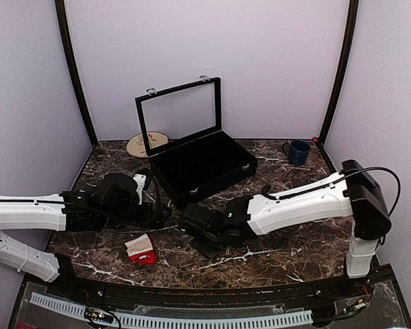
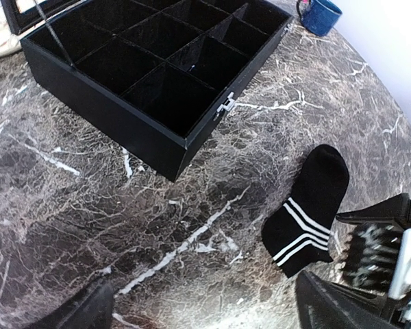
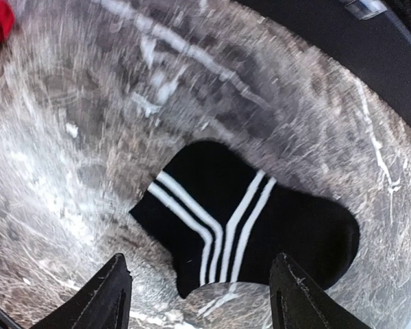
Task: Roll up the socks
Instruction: Roll the sock at the center of the board.
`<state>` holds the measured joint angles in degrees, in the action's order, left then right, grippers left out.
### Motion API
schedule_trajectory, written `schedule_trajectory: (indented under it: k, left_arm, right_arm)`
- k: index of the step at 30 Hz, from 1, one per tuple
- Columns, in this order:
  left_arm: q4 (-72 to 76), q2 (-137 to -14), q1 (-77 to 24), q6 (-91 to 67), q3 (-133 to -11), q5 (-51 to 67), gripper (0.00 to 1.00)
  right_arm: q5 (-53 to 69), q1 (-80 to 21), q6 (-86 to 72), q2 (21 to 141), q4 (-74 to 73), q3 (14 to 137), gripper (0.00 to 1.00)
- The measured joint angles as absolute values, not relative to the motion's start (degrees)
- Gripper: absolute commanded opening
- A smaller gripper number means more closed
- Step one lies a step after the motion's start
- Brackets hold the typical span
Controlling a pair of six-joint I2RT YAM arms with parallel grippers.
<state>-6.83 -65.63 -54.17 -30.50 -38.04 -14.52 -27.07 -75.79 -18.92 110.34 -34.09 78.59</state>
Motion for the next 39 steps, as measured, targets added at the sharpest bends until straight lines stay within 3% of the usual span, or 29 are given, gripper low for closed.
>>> schedule_trajectory:
  k: [26, 34, 39]
  left_arm:
    - [-7.5, -65.3, -53.5, -30.6, -37.6, -15.7, 0.99]
    - [-7.4, -64.9, -52.9, -30.4, -37.2, -15.9, 0.99]
    - [-7.4, -64.8, -52.4, -29.8, -37.0, -15.9, 0.99]
  right_arm:
    - [-28.2, -76.1, -14.2, 115.1, -36.8, 78.9, 0.58]
    - [-28.3, -74.9, -12.4, 116.3, -35.9, 78.9, 0.43]
    - [-27.9, -74.3, -12.3, 116.8, -35.3, 78.9, 0.25]
